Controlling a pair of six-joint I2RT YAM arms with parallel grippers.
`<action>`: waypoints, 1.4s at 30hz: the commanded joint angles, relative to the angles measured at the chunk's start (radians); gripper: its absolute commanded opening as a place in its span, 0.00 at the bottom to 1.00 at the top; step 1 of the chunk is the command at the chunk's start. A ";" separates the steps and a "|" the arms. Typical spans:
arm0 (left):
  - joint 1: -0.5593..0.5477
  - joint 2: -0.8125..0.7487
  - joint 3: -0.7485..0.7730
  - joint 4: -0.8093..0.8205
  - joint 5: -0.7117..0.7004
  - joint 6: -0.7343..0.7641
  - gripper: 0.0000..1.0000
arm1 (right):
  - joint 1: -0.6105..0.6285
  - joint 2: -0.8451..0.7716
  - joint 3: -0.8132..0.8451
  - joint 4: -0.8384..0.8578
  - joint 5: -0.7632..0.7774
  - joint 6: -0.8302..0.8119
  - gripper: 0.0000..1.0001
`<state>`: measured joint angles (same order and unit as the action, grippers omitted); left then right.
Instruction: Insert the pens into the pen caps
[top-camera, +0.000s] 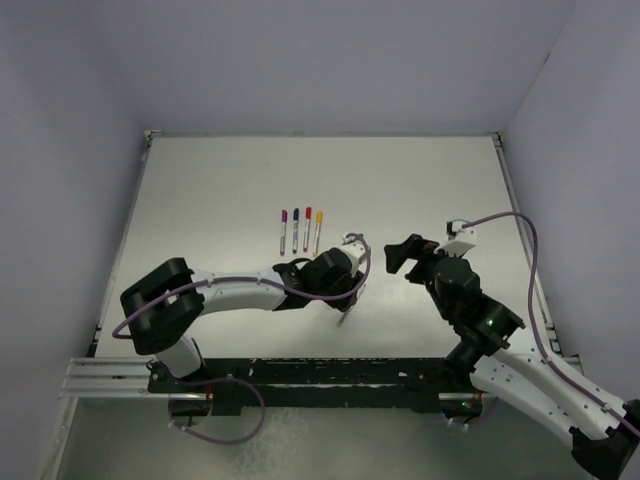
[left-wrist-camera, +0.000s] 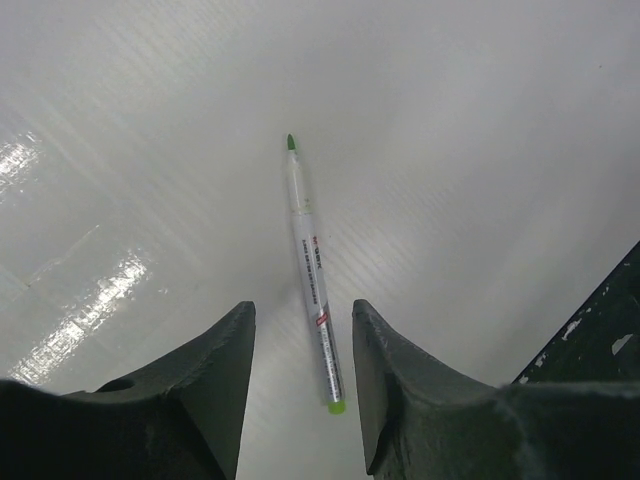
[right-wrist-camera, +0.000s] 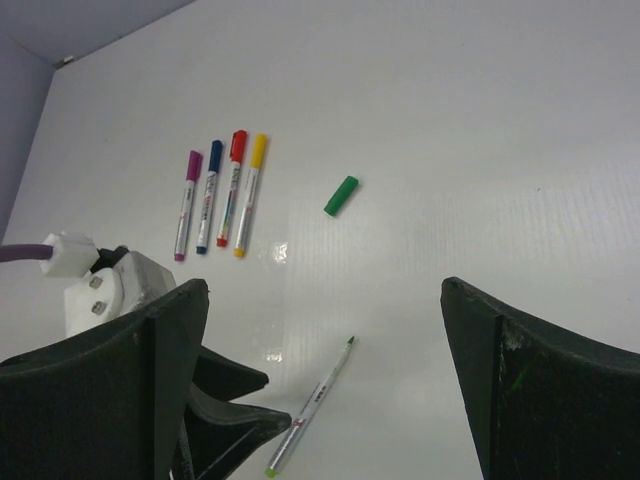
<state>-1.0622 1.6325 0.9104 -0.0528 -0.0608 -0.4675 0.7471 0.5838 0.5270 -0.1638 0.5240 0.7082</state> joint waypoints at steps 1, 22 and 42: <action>-0.032 0.025 0.033 0.036 -0.025 0.003 0.47 | 0.001 -0.030 0.021 0.017 0.068 -0.017 1.00; -0.112 0.210 0.210 -0.257 -0.242 0.037 0.44 | 0.001 -0.049 0.032 0.020 0.080 -0.032 1.00; -0.111 0.377 0.299 -0.584 -0.202 0.048 0.32 | 0.001 -0.045 0.036 0.023 0.074 -0.025 1.00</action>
<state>-1.1740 1.9266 1.2644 -0.5518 -0.3290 -0.4511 0.7403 0.5426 0.5270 -0.1932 0.6125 0.6708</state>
